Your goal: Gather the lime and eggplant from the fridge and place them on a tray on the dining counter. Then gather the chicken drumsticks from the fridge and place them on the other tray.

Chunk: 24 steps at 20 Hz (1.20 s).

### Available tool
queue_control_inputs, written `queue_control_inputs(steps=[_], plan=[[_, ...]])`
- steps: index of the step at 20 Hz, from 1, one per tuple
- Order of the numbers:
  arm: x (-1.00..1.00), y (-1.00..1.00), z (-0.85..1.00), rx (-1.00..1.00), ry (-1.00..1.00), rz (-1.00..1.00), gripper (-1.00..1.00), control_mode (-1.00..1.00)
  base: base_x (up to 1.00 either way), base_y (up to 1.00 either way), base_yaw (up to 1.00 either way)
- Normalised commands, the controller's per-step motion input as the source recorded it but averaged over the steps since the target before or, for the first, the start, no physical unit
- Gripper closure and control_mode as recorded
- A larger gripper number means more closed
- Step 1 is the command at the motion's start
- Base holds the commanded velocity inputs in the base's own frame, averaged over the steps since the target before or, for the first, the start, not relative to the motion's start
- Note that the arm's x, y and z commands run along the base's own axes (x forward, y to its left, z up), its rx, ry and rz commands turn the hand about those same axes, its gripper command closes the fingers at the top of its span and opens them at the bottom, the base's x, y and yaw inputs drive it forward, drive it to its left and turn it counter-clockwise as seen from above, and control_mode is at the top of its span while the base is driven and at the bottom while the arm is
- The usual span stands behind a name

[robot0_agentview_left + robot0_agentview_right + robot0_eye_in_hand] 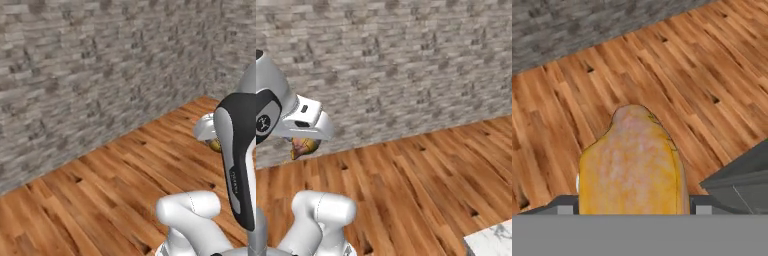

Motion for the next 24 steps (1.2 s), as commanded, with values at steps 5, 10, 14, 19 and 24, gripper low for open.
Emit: queue_control_inputs(steps=[5,10,14,19,24], plan=[[0.00,0.00,0.00,0.00,0.00,0.00,1.00,1.00,0.33,0.26,-0.80],[0.00,0.00,0.00,0.00,0.00,0.00,1.00,1.00,0.28,0.30,-0.83],[0.00,0.00,0.00,0.00,0.00,0.00,1.00,1.00,0.41,0.42,-0.80],[0.00,0.00,0.00,0.00,0.00,0.00,1.00,1.00,0.87,0.75,-0.51],[0.00,0.00,0.00,0.00,0.00,0.00,1.00,1.00,0.65,0.97,-0.34]])
